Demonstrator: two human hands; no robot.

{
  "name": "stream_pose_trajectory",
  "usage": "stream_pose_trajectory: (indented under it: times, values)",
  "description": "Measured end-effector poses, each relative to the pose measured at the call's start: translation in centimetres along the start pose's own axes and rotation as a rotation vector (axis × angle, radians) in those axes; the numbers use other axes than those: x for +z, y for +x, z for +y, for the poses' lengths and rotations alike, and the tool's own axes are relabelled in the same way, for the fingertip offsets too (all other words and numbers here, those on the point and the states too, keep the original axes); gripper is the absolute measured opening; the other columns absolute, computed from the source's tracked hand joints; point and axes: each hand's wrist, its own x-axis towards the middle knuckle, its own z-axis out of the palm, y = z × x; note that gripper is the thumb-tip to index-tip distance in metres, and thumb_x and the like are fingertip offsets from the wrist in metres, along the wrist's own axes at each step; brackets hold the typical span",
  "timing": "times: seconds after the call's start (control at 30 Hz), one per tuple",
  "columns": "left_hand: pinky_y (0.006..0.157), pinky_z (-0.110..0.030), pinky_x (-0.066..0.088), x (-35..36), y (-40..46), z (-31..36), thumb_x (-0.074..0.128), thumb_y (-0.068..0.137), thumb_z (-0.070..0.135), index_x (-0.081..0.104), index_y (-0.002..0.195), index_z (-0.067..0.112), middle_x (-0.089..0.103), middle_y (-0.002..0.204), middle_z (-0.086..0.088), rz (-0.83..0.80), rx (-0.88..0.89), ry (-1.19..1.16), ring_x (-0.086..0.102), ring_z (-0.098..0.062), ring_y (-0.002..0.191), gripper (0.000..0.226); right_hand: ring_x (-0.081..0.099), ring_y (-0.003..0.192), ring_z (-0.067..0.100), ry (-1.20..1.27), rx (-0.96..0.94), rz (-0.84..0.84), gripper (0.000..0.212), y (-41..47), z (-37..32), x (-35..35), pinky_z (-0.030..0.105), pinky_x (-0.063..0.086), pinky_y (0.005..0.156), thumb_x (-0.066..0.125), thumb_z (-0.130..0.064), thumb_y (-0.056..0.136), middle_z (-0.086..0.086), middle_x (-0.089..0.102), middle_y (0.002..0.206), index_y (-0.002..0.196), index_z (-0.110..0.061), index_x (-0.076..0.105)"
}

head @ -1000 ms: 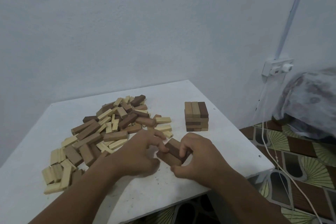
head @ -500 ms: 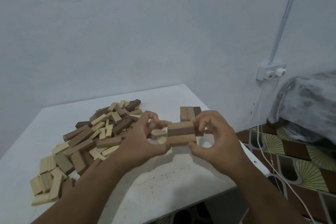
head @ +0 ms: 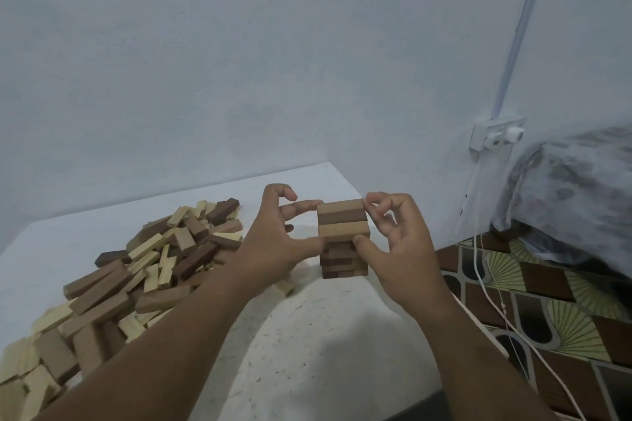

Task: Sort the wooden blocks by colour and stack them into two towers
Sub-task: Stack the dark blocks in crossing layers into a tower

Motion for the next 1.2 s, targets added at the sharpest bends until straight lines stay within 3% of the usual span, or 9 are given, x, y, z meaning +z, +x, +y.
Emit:
stream_pose_trajectory:
  times: [0.2, 0.33, 0.5, 0.67, 0.77, 0.9, 1.07, 1.13, 1.2]
  values:
    - [0.088, -0.024, 0.039, 0.7, 1.0, -1.2, 0.074, 0.08, 0.008, 0.032, 0.112, 0.029, 0.068, 0.115, 0.025, 0.007, -0.037, 0.011, 0.052, 0.002, 0.107, 0.057, 0.055, 0.125, -0.001, -0.04, 0.054, -0.011, 0.04, 0.6, 1.3, 0.1, 0.028, 0.058, 0.087, 0.064, 0.008, 0.085, -0.014, 0.052, 0.136, 0.106, -0.021, 0.045]
    - [0.085, -0.02, 0.04, 0.8, 1.1, -1.5, 0.074, 0.08, 0.007, 0.032, 0.115, 0.032, 0.067, 0.112, 0.028, 0.0, -0.04, -0.002, 0.051, 0.006, 0.107, 0.059, 0.056, 0.124, 0.001, -0.073, 0.05, 0.014, 0.044, 0.5, 1.3, 0.0, 0.002, 0.045, 0.077, 0.068, 0.007, 0.083, -0.012, 0.052, 0.137, 0.107, -0.021, 0.045]
    - [0.09, -0.025, 0.041, 0.8, 0.9, -1.5, 0.075, 0.068, 0.022, 0.033, 0.119, 0.037, 0.068, 0.115, 0.024, -0.006, -0.042, -0.031, 0.054, 0.001, 0.109, 0.068, 0.055, 0.126, 0.003, -0.127, 0.063, 0.011, 0.052, 0.5, 1.2, 0.0, 0.001, 0.045, 0.076, 0.074, 0.002, 0.081, -0.022, 0.053, 0.13, 0.115, -0.027, 0.046]
    - [0.098, -0.035, 0.046, 0.6, 0.8, -1.6, 0.076, 0.064, 0.027, 0.034, 0.122, 0.042, 0.067, 0.117, 0.025, -0.011, -0.044, -0.056, 0.056, -0.008, 0.097, 0.073, 0.055, 0.125, 0.006, -0.168, 0.075, 0.007, 0.054, 0.4, 1.2, 0.1, -0.007, 0.037, 0.071, 0.073, 0.003, 0.081, -0.013, 0.052, 0.134, 0.119, -0.023, 0.045]
    - [0.099, -0.033, 0.046, 0.4, 0.7, -1.7, 0.078, 0.067, 0.026, 0.033, 0.126, 0.045, 0.064, 0.122, 0.026, -0.017, -0.032, -0.046, 0.055, -0.005, 0.113, 0.076, 0.054, 0.128, 0.008, -0.16, 0.075, -0.011, 0.055, 0.3, 1.2, 0.0, -0.004, 0.04, 0.077, 0.074, 0.002, 0.081, -0.011, 0.05, 0.139, 0.118, -0.027, 0.045]
    - [0.103, -0.038, 0.045, -0.8, -0.1, -1.7, 0.074, 0.069, 0.021, 0.035, 0.129, 0.046, 0.058, 0.131, 0.024, 0.007, -0.016, -0.049, 0.047, -0.001, 0.127, 0.075, 0.047, 0.133, 0.004, -0.216, 0.055, 0.008, 0.057, 0.1, 0.5, 0.1, 0.019, 0.044, 0.102, 0.076, -0.006, 0.081, -0.019, 0.047, 0.139, 0.119, -0.034, 0.046]
    - [0.101, -0.043, 0.048, -4.6, -2.3, -2.0, 0.065, 0.07, 0.017, 0.049, 0.119, 0.045, 0.063, 0.123, 0.024, 0.081, -0.004, -0.01, 0.049, -0.001, 0.125, 0.059, 0.049, 0.126, 0.003, -0.436, -0.22, -0.078, 0.044, -1.3, -2.5, 3.1, 0.015, 0.045, 0.097, 0.07, -0.009, 0.084, -0.019, 0.052, 0.133, 0.114, -0.034, 0.051]
    - [0.092, -0.037, 0.055, -6.7, -3.1, -2.3, 0.069, 0.065, 0.022, 0.057, 0.111, 0.041, 0.064, 0.118, 0.022, 0.151, -0.017, 0.047, 0.056, -0.005, 0.117, 0.052, 0.046, 0.126, -0.002, -0.471, -0.256, -0.163, 0.037, -2.1, -3.4, 5.3, 0.008, 0.042, 0.095, 0.068, -0.014, 0.086, -0.022, 0.053, 0.13, 0.112, -0.035, 0.054]
    - [0.077, -0.015, 0.052, -8.8, -3.4, -3.0, 0.071, 0.065, 0.023, 0.062, 0.102, 0.035, 0.064, 0.107, 0.019, 0.228, -0.04, 0.178, 0.062, -0.003, 0.098, 0.04, 0.044, 0.122, -0.01, -0.49, -0.252, -0.239, 0.031, -2.6, -3.4, 7.3, 0.002, 0.035, 0.094, 0.066, -0.015, 0.088, -0.026, 0.055, 0.123, 0.109, -0.034, 0.055]
